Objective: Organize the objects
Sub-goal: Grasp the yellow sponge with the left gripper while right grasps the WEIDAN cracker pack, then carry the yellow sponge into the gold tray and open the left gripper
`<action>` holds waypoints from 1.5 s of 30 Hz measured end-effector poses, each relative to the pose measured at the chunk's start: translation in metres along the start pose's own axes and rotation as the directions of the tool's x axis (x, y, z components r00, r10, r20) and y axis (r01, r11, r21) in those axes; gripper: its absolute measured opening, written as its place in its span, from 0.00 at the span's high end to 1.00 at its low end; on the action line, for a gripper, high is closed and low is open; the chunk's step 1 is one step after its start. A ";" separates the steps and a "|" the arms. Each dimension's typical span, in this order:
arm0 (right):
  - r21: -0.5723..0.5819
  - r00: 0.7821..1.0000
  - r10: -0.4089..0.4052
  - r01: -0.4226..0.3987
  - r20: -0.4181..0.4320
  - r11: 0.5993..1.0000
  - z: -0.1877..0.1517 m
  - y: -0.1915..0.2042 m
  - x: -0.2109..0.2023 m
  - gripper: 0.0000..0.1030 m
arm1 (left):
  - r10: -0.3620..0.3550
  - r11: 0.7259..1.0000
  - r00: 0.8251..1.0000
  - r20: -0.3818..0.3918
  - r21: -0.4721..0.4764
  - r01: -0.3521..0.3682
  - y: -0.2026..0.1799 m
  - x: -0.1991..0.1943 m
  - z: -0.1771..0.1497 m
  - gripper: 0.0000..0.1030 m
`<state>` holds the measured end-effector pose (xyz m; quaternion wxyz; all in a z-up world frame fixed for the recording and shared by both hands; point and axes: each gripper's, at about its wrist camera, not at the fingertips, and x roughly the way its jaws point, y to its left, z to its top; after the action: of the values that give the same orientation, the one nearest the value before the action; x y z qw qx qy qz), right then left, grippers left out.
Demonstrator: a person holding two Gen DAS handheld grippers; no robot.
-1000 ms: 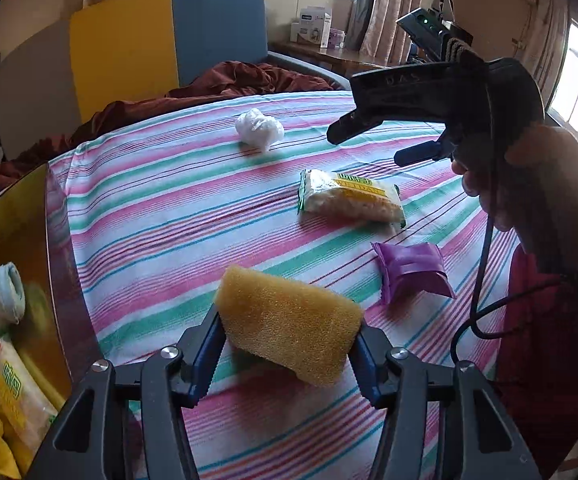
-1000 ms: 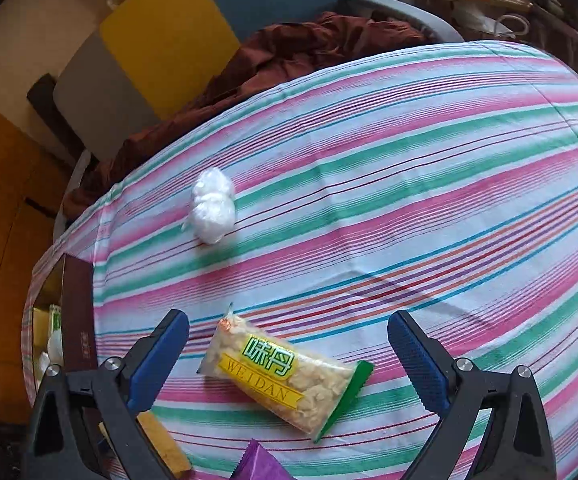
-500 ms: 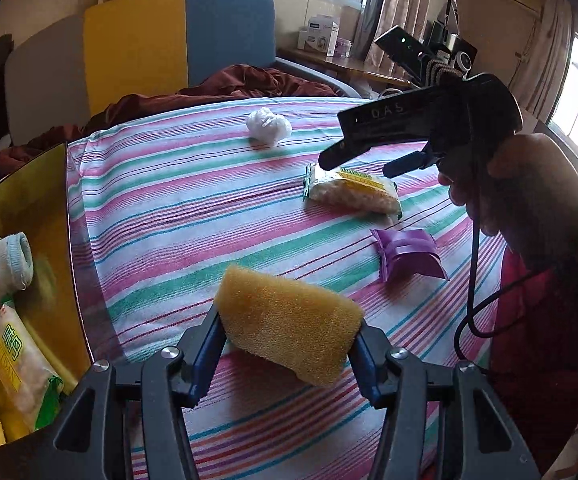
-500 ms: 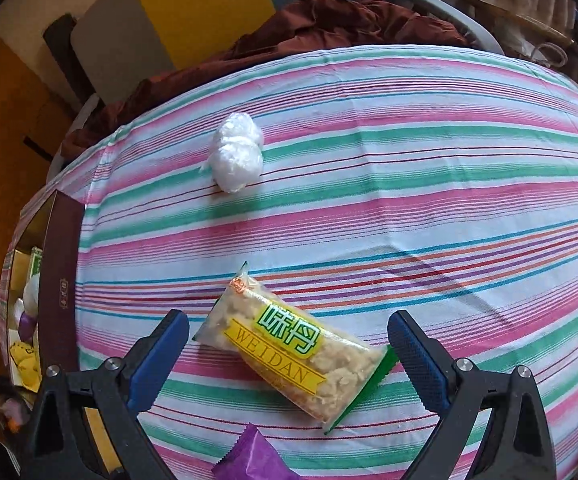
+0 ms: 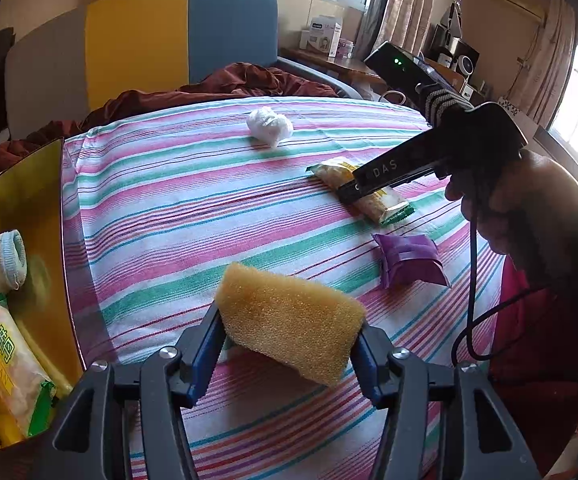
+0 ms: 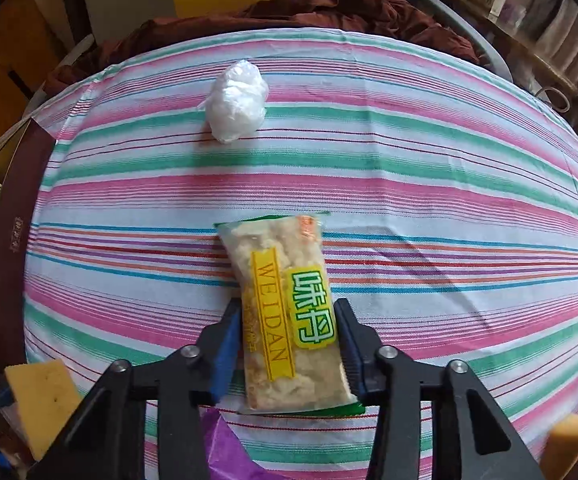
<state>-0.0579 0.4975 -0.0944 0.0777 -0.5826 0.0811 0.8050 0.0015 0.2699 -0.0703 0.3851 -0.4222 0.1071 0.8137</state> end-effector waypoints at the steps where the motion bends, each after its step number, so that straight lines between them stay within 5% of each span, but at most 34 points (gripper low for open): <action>1: -0.007 1.000 -0.005 0.005 0.003 1.000 0.000 0.001 0.000 0.58 | 0.000 1.000 1.000 -0.002 -0.001 0.000 0.000 0.000 0.000 0.43; 25: -0.073 0.998 -0.052 0.056 0.046 0.996 -0.005 0.019 0.010 0.56 | 0.076 0.997 0.997 0.023 0.016 -0.077 -0.009 -0.007 0.000 0.45; 45: -0.124 0.990 -0.069 0.084 0.122 0.989 -0.011 0.028 0.003 0.55 | 0.176 0.984 0.970 0.169 0.000 -0.179 -0.003 -0.080 0.018 0.45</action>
<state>-0.0549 0.4683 -0.0997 0.0753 -0.5406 0.0017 0.8379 0.0207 0.2382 0.0022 0.3218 -0.3377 0.1178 0.8766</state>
